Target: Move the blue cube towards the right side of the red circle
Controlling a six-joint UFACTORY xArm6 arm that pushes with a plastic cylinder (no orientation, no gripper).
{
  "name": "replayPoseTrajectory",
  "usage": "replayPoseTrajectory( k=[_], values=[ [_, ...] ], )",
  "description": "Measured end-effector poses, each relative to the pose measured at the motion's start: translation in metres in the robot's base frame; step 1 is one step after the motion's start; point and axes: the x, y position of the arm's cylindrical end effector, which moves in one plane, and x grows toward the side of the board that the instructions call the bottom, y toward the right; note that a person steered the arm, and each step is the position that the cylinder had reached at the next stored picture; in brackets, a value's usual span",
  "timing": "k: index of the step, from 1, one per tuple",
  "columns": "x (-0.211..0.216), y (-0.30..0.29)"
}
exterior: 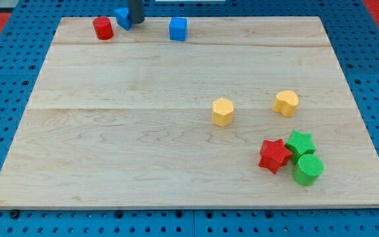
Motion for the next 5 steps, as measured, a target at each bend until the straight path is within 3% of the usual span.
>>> replayPoseTrajectory(
  k=[1,2,3,5],
  values=[
    [0.008,-0.017],
    [0.025,0.06],
    [-0.002,0.115],
    [0.027,0.196]
  ],
)
